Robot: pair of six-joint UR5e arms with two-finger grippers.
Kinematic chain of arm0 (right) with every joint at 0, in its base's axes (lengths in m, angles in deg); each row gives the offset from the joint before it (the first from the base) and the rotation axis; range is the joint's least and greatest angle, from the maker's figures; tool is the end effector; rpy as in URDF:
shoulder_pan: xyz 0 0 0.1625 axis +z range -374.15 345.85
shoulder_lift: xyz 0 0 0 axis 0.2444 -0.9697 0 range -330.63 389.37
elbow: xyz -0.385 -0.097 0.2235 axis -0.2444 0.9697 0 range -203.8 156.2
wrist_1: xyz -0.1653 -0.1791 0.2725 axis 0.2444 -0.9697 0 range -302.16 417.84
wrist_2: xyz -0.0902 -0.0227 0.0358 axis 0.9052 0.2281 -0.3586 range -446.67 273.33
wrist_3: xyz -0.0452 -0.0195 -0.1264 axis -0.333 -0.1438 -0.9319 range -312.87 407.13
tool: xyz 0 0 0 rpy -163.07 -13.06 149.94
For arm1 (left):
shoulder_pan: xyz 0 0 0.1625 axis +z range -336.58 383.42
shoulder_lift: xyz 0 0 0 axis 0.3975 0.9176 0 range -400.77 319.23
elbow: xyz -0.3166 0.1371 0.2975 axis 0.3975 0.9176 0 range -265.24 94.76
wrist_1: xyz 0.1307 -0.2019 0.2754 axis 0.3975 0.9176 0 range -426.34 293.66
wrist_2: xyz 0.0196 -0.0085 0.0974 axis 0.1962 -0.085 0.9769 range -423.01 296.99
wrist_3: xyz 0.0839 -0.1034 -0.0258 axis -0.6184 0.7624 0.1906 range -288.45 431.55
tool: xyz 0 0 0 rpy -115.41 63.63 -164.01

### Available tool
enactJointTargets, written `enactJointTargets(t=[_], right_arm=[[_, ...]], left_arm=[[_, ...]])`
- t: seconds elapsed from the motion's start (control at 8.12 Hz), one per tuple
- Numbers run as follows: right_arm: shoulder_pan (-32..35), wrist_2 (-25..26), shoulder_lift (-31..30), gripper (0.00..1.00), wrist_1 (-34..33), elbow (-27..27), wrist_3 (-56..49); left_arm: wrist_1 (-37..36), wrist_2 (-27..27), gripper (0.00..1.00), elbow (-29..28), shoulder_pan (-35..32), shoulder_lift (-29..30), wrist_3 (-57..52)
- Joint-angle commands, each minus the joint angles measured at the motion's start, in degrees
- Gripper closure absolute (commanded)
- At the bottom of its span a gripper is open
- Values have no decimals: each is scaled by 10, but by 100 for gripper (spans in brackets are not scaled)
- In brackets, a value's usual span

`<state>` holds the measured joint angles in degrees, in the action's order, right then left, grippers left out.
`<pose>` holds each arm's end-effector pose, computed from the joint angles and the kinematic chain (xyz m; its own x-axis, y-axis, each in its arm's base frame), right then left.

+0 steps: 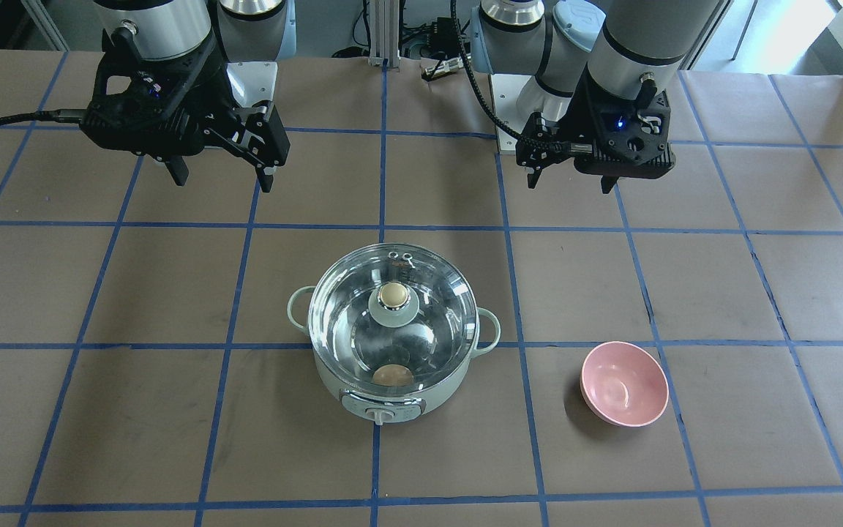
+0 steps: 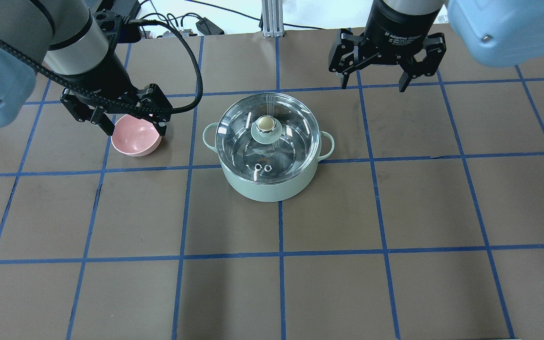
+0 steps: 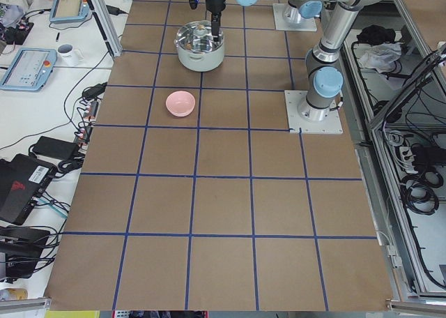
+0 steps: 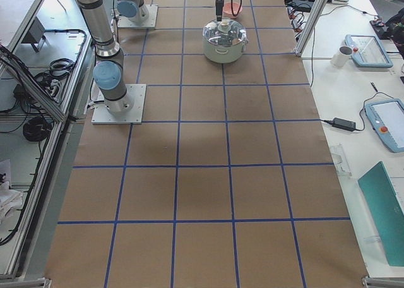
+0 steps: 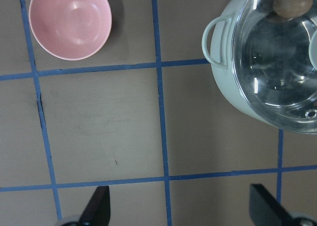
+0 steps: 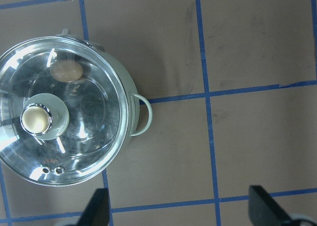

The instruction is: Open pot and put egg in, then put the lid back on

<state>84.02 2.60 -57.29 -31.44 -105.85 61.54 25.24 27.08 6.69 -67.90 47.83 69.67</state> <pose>0.2009 -0.4505 0.5162 -0.9938 0.1074 -0.0292 0.1090 0.9921 -0.0626 -0.1429 -0.4209 0.4755 -0.9984 0.0559 -0.0004 0.0558 0.9978 0.0368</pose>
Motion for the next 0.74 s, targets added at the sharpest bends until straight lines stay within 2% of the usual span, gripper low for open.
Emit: enactJointTargets(t=[0.0,0.62], right_arm=[[2,-2,-3,0,-1,0,0],[7,-4,-5,0,-7,-12,5]], left_arm=[[0,0,0,0,0,0,-1],[1,0,0,0,0,1,-1]])
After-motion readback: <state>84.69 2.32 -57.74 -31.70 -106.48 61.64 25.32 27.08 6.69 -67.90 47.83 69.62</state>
